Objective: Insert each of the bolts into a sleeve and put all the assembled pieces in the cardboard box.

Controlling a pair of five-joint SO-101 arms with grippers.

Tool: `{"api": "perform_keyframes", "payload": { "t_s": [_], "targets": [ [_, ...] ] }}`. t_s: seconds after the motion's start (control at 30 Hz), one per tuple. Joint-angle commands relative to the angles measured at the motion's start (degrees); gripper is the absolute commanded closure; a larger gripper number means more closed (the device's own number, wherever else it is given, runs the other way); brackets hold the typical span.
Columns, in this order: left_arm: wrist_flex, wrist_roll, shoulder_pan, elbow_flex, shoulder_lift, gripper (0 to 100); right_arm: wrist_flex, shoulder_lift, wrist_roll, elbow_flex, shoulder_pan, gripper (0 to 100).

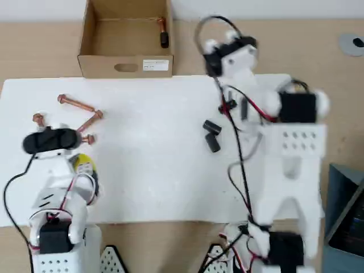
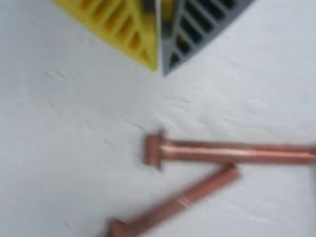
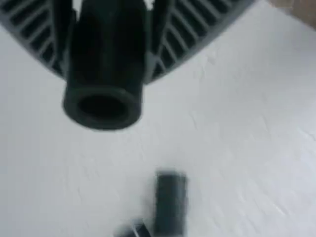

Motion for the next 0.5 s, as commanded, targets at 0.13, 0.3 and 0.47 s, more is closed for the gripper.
{"api": "perform_keyframes", "payload": {
  "t_s": [0.13,0.3,0.47],
  "targets": [
    [0.5,-2.1,-6.0,-16.7,17.5,100,0.2,-8.4,-0.5,12.1,10.0,98.7],
    [2.6,1.3,-8.1,-31.7,36.9,100,-2.6,-8.7,-0.5,18.1,14.1,98.7],
    [6.3,1.1,-11.5,-45.5,54.8,99,-3.5,-8.7,-0.5,18.9,16.7,98.7]
  ]
}}
